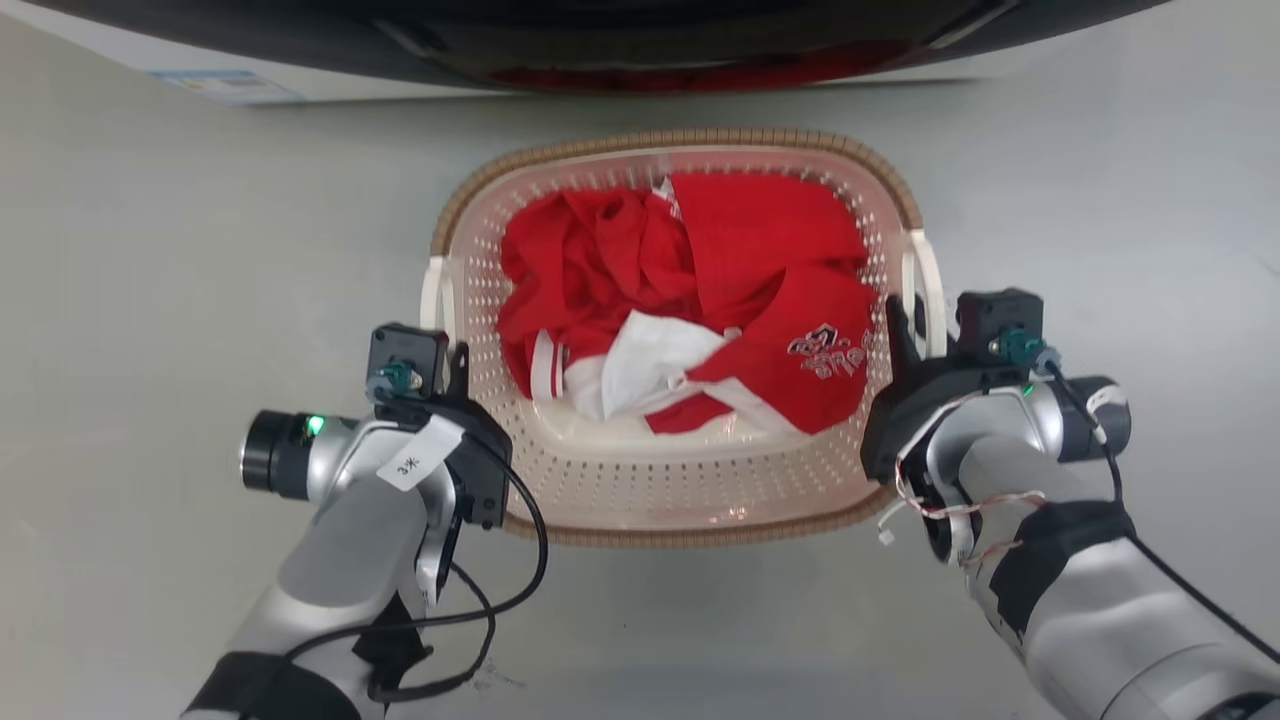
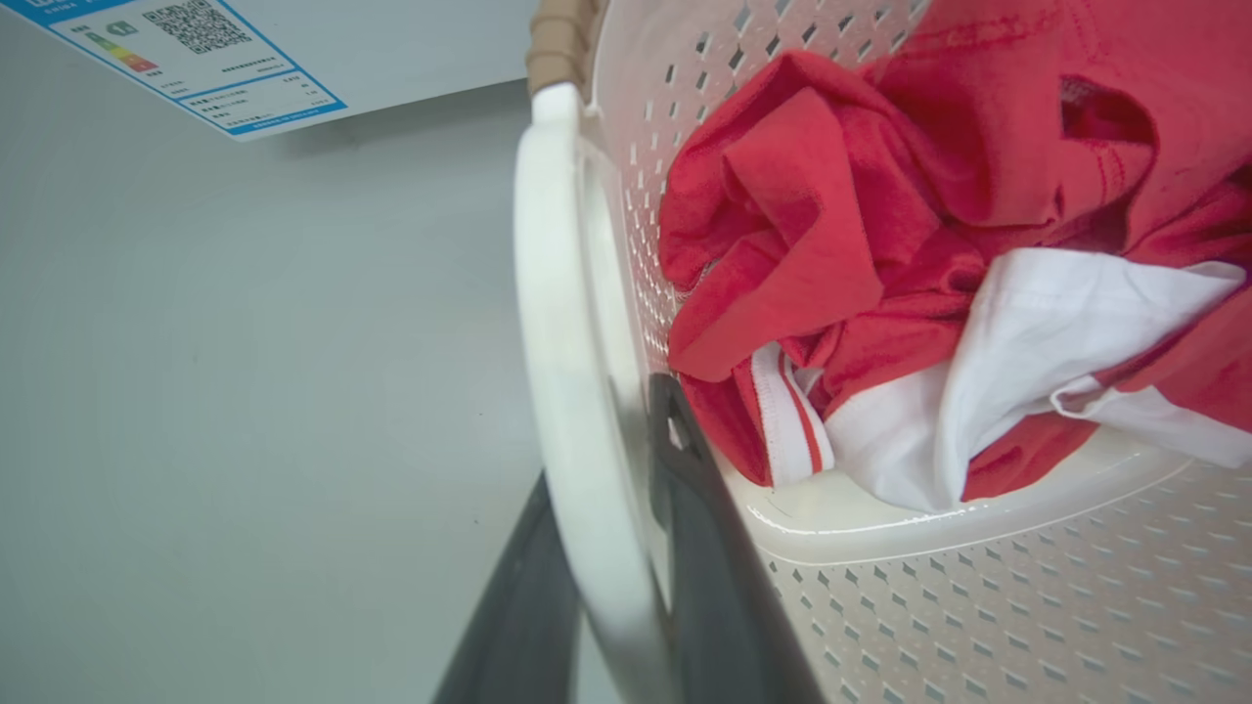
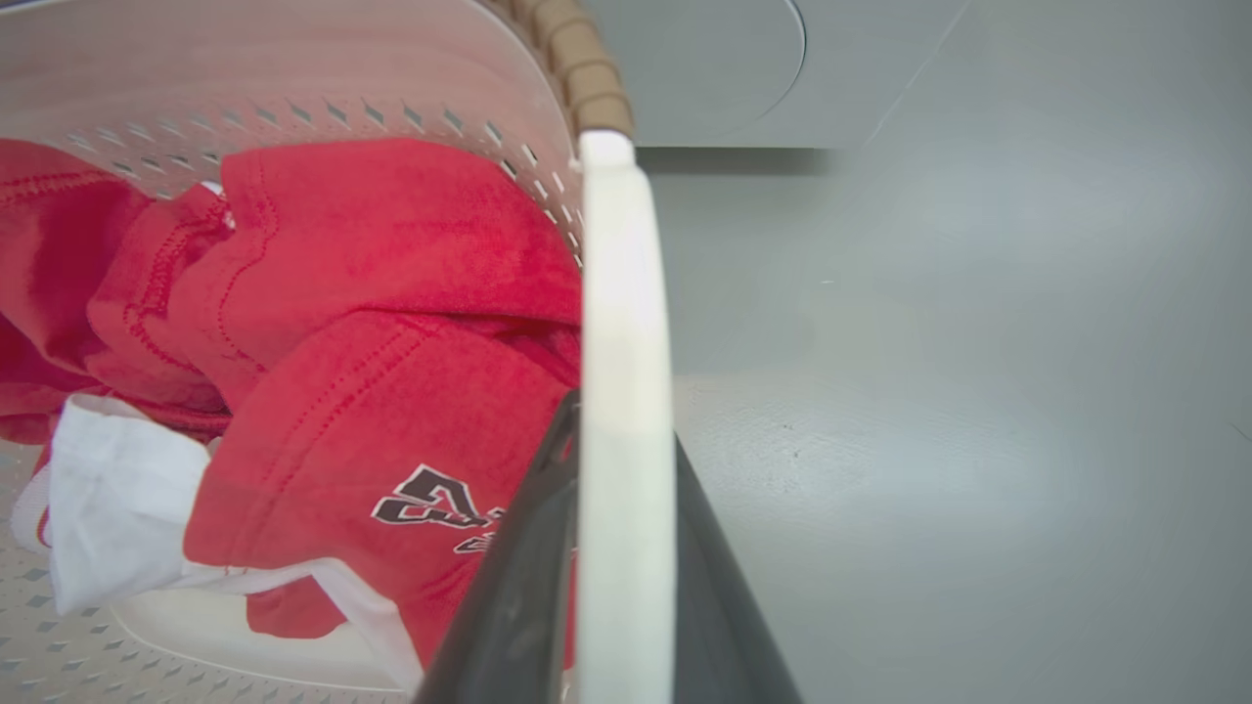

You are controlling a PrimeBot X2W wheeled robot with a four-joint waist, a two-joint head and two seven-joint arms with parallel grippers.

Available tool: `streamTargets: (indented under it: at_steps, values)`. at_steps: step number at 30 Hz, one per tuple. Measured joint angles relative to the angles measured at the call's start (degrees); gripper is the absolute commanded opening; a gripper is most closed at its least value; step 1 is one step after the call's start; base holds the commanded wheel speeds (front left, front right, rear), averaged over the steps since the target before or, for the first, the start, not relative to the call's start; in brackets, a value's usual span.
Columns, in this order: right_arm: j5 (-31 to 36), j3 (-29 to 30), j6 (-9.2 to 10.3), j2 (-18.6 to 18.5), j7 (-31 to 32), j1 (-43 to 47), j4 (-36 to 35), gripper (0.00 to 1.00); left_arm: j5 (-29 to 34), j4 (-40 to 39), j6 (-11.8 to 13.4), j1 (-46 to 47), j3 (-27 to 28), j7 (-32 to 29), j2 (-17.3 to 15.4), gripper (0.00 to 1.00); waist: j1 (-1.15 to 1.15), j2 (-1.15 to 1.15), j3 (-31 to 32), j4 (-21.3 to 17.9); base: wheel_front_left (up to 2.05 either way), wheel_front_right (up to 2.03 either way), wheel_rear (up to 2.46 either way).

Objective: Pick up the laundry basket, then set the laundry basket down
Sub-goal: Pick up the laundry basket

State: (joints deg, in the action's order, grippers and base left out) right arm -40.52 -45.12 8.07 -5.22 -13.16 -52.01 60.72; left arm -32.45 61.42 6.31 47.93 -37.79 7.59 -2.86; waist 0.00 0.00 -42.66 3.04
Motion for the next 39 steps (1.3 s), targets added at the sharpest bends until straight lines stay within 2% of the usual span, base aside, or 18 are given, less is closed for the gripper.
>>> streamTargets:
  at_steps: [18, 39]
  values:
    - [-6.9, -5.3, 0.0, 0.4, 4.1, 12.4, 0.3, 0.0, -4.4, 1.2, 0.0, -10.1, -6.9, -5.4, 0.0, 0.0, -0.01, 0.0, 13.6, -0.5, 0.0, 0.0, 0.0]
    - [-14.3, -11.6, 0.01, 0.5, 9.1, 24.8, -1.6, 0.0, -9.7, 2.9, -1.8, -21.1, -11.3, -11.1, -0.3, 0.0, -0.01, -0.01, 31.5, -1.0, 0.0, 0.0, 0.0]
